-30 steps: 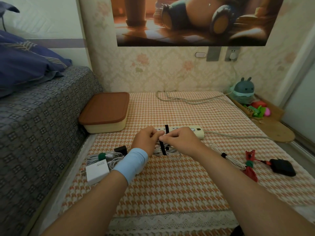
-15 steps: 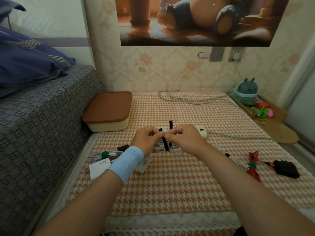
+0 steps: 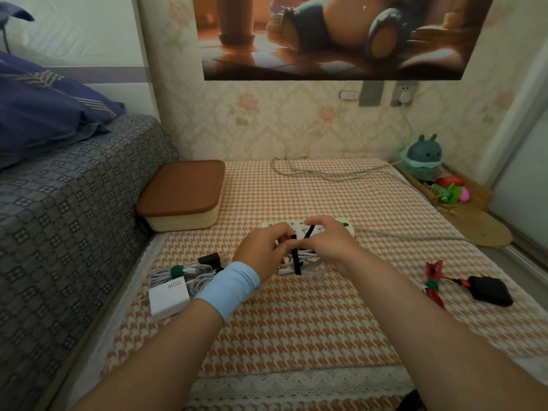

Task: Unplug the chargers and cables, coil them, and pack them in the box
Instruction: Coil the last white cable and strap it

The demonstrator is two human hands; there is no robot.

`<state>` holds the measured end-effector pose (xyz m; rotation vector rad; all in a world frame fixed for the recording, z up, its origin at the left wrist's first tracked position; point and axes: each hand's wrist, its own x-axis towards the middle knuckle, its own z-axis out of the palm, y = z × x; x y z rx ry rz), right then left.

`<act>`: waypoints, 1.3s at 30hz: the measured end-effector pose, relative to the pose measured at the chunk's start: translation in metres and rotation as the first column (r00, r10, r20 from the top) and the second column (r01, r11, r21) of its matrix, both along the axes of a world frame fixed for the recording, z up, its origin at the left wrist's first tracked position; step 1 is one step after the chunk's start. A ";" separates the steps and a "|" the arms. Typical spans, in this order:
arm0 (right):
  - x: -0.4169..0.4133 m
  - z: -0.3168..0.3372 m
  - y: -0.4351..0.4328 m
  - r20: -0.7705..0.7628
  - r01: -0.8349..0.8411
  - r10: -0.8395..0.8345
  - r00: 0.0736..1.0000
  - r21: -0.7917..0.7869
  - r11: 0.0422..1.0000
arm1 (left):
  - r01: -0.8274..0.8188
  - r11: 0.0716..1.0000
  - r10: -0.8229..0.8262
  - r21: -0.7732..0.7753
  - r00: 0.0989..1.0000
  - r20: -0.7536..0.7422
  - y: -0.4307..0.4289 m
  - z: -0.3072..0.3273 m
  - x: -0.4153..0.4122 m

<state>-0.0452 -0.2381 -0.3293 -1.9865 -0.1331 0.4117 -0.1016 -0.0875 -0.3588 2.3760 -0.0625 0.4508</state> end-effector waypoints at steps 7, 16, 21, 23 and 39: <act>0.002 -0.011 0.004 0.337 -0.053 0.145 0.930 -0.267 0.962 | -0.090 0.986 0.063 -0.142 0.981 -0.185 -0.009 -0.003 0.004; 0.004 -0.021 0.015 0.824 -0.001 0.170 0.540 -0.201 0.980 | -0.285 0.930 0.188 -0.234 0.912 -0.364 0.001 0.006 0.009; -0.004 -0.012 0.026 0.922 -0.001 0.361 0.144 -0.364 0.931 | -0.378 0.884 0.275 -0.274 0.896 -0.349 0.009 0.008 0.009; -0.006 -0.009 0.029 0.891 -0.084 0.417 0.181 -0.408 0.909 | -0.419 0.863 0.320 -0.281 0.886 -0.336 0.014 0.010 0.009; -0.025 0.015 0.015 0.017 -0.156 0.159 0.987 0.300 0.941 | -0.445 0.855 0.426 -0.266 0.895 -0.130 -0.004 0.007 0.005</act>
